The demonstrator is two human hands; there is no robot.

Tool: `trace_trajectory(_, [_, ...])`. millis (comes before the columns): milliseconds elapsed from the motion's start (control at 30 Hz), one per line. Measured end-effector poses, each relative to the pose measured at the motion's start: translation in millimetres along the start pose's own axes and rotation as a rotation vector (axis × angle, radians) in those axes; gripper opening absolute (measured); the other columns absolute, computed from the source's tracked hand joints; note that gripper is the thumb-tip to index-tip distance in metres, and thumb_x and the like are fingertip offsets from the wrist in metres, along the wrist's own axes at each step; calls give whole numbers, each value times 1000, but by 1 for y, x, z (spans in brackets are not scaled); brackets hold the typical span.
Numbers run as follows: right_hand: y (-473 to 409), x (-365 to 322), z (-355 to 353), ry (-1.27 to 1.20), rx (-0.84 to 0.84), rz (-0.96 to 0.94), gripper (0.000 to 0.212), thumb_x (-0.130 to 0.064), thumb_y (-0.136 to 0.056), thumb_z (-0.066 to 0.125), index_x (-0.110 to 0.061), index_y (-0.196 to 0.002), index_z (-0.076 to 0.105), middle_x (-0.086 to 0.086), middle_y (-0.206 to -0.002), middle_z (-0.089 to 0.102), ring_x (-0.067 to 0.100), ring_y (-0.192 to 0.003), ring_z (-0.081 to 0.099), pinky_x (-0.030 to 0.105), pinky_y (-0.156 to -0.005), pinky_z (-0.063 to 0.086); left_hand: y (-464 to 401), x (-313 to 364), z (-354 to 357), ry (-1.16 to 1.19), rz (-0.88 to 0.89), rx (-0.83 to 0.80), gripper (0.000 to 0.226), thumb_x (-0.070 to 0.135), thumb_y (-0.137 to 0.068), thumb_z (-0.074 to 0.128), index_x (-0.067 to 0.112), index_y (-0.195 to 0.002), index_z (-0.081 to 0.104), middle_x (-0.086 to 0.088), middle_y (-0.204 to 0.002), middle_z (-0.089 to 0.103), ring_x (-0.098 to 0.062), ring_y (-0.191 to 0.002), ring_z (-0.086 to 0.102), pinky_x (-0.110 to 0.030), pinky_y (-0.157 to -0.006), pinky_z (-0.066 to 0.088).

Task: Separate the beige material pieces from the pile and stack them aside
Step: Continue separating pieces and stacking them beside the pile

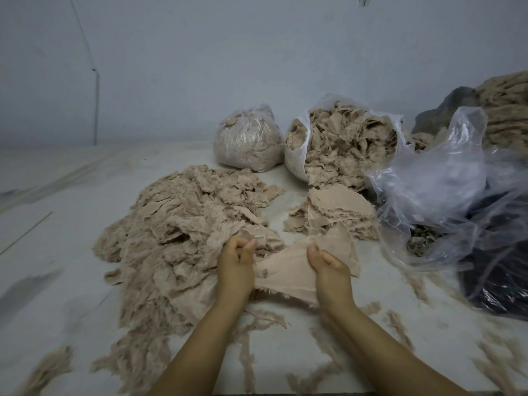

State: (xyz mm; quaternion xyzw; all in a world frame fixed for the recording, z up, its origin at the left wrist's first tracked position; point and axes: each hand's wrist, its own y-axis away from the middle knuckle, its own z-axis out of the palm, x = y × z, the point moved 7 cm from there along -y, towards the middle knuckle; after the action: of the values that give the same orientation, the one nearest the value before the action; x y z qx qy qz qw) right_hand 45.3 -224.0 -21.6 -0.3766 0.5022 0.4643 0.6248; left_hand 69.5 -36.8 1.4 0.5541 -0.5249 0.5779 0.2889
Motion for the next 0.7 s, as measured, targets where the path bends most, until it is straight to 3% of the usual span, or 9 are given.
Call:
trace_trajectory(167, [0, -6, 0, -6, 35, -59, 33, -28, -95, 57, -7, -70, 50, 12, -65, 39, 23, -62, 37, 29, -53, 31, -1, 3, 0, -191, 61, -15, 31, 15, -96, 50, 18, -67, 41, 6, -60, 46, -6, -55, 41, -12, -50, 33])
trace_trajectory(367, [-14, -21, -23, 28, 114, -83, 31, -25, -95, 57, 0, -77, 58, 12, -66, 44, 17, -56, 42, 20, -44, 33, -5, -2, -29, -293, 77, 20, 28, 25, -98, 45, 18, -71, 39, 5, -61, 45, -1, -49, 39, -13, -46, 34])
trace_trajectory(500, [-33, -24, -20, 143, 22, -55, 35, -32, -93, 60, -7, -70, 53, 10, -62, 44, 17, -56, 38, 22, -47, 30, -1, 6, -15, -333, 98, -223, 32, 29, -96, 50, 16, -67, 47, 6, -59, 48, -3, -52, 47, -16, -50, 36])
trace_trajectory(600, [-55, -42, -32, 353, 109, -120, 43, -45, -95, 51, -17, -63, 53, 5, -63, 51, 19, -65, 46, 28, -57, 32, 4, 16, -12, -415, 170, -380, 42, 31, -97, 49, 18, -57, 41, 6, -55, 47, -11, -55, 50, -33, -59, 40])
trace_trajectory(633, [-64, -45, -41, 538, 132, -133, 43, -52, -95, 44, -19, -72, 59, 4, -71, 59, 22, -73, 52, 30, -60, 36, 5, 17, -15, -463, 224, -417, 40, 28, -97, 49, 19, -59, 45, 9, -57, 49, -5, -55, 48, -31, -60, 39])
trace_trajectory(667, [-70, -46, -50, 728, 145, -114, 48, -57, -95, 39, -17, -94, 64, 8, -91, 66, 27, -89, 58, 33, -70, 42, 5, 18, -19, -500, 281, -442, 33, 24, -97, 51, 21, -64, 56, 14, -62, 54, -2, -60, 50, -24, -62, 41])
trace_trajectory(700, [-75, -42, -61, 872, 153, -80, 56, -59, -95, 36, -13, -119, 57, 12, -116, 64, 31, -108, 57, 38, -84, 44, 6, 18, -24, -524, 332, -456, 22, 19, -95, 54, 22, -78, 67, 18, -74, 60, 4, -68, 54, -15, -68, 42])
